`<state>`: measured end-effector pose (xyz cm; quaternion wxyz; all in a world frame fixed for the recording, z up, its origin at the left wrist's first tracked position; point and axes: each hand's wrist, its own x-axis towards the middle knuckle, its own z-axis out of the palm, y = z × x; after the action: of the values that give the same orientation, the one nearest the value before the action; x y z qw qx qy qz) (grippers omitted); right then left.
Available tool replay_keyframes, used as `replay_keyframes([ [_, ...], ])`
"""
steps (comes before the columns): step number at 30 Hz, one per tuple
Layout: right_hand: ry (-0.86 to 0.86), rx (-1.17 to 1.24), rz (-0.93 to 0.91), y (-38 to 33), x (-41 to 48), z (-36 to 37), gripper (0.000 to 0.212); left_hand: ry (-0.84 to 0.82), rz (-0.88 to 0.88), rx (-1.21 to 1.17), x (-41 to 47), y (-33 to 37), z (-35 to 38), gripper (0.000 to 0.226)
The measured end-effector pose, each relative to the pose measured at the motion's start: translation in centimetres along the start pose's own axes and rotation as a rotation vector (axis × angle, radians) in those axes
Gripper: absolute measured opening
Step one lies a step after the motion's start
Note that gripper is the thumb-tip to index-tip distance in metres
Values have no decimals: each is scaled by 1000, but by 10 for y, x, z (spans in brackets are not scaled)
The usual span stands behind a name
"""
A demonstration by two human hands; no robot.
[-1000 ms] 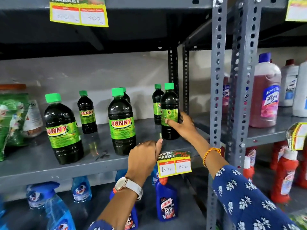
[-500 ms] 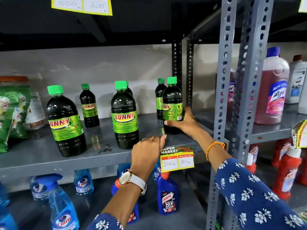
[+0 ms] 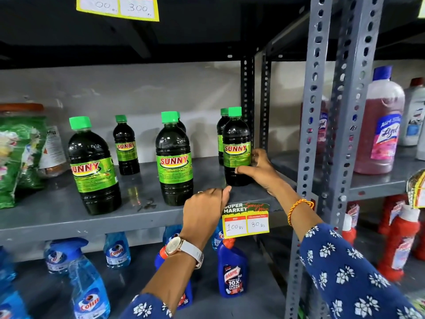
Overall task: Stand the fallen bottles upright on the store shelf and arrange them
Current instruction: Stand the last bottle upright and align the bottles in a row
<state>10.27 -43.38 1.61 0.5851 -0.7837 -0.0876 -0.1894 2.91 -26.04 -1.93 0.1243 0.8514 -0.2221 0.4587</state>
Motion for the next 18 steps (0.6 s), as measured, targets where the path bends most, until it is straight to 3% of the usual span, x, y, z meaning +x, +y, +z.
replay_keyframes([
  [8,-41,71,-7,0,1,-1,50,20,14,13,0,-1,0,33],
  [15,-55,44,-27,2,1,0,71,25,16,16,-1,-1,1,32],
  [18,-11,-11,-55,0,-2,0,67,25,11,32,0,0,0,32],
])
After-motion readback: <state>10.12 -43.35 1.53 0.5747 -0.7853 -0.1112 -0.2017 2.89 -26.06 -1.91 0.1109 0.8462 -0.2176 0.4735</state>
